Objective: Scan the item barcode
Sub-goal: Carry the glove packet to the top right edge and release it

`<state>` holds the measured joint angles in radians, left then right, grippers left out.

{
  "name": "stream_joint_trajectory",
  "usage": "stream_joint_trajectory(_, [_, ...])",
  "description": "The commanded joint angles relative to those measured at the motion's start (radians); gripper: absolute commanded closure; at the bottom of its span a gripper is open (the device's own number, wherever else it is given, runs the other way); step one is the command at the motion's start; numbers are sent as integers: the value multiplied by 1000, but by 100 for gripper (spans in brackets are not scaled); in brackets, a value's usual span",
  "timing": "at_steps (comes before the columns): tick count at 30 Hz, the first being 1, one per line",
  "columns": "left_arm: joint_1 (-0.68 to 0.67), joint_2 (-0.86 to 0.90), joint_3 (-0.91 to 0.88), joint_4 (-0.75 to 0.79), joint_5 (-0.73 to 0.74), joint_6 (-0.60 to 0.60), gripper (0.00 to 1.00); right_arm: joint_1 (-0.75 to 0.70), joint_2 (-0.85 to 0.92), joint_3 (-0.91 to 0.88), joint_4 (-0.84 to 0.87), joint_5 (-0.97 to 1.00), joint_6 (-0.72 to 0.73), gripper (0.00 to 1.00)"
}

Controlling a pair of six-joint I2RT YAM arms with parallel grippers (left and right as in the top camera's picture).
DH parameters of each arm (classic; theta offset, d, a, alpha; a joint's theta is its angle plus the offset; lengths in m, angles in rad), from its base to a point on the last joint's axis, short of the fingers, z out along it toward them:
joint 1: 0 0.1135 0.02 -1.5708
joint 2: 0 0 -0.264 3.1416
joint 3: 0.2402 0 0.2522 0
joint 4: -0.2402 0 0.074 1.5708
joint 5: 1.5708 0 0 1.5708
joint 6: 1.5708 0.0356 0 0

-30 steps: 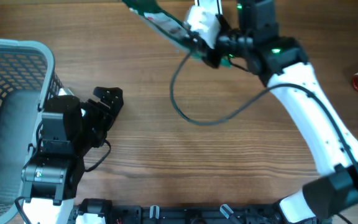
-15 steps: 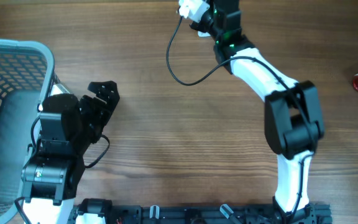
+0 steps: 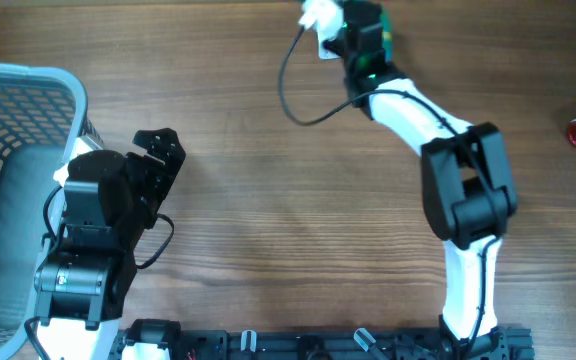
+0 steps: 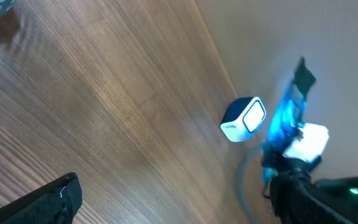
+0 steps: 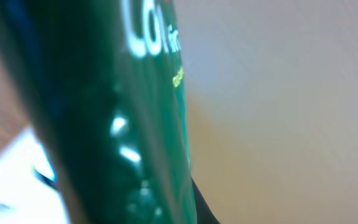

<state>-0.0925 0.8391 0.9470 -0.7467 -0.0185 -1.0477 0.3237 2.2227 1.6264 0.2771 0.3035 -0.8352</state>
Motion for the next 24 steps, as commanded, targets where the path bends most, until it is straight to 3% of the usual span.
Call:
stream_joint_trajectory(1, [-1,-1,-5,3,-30,24,0,-169,-127,17,-169,282,204,96])
stream_joint_trajectory(4, [-13,-1,-5,6,-20,33,0,-365,-121,17,-412,157,390,96])
stream_joint_trajectory(8, [-64,-1,-5,53,-25,77,0,-544,-80,14,-576,-132,428,95])
stream_joint_trajectory(12, [-114,-1,-5,105,-24,77,0,-649,-30,14,-599,-57,516,95])
stream_joint_trajectory(13, [-134,-2,-5,117,-25,80,0,-670,-28,14,-600,-11,552,74])
stream_joint_trajectory(14, [-148,-2,-5,130,-25,100,0,-678,-33,16,-600,5,565,42])
stream_joint_trajectory(16, [-180,-2,-4,158,-43,133,0,-683,-55,16,-600,4,582,0])
stream_joint_trajectory(24, [-352,10,20,136,-361,206,0,-591,-367,16,-671,-374,781,0])
